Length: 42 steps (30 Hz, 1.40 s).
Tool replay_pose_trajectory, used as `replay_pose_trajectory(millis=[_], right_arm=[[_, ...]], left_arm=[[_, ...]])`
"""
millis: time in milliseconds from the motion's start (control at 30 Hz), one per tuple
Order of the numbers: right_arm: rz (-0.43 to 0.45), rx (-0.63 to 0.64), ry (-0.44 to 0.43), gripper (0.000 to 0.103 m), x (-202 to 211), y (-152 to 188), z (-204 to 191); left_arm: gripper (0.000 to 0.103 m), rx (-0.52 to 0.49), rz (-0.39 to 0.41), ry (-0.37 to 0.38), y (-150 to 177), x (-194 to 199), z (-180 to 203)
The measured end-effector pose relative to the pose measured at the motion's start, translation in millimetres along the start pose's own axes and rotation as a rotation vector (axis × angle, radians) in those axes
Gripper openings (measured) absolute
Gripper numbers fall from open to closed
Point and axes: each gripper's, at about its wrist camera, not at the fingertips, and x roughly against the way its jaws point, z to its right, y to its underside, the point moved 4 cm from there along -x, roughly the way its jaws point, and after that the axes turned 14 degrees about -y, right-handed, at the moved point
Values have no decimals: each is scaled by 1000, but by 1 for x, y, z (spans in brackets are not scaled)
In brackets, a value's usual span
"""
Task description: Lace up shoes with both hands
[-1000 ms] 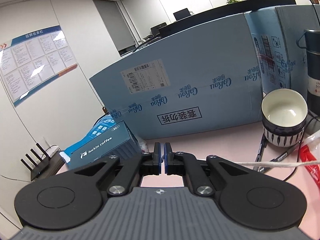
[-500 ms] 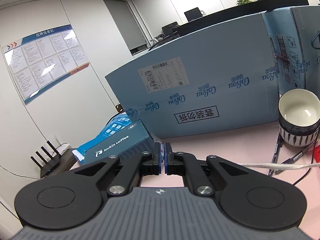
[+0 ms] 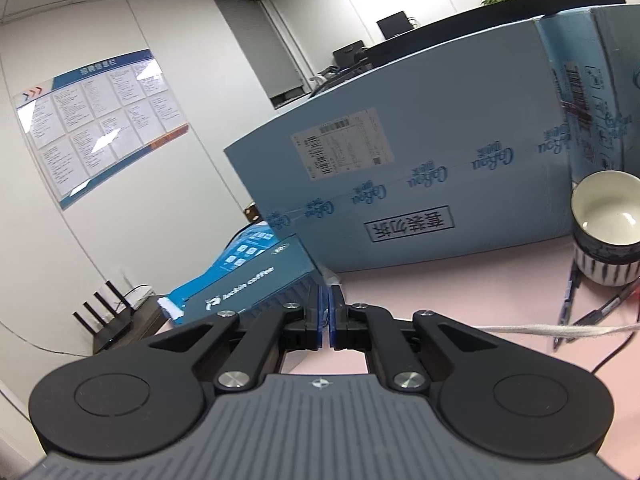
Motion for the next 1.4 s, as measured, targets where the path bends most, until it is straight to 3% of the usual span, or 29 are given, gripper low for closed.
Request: replay_pose_trajectory(millis=[733,1233,1400], right_arm=[[7,0,1,15,1,1,0],[4,8,8,15,0,0,0],[6,7,9,15,1,0,0]], left_arm=[[3,-15,16,-8,-2,11,-2],[4,51,-80,-167,12,-6,-25],[4,66,-78,-138,11,-3,-26]])
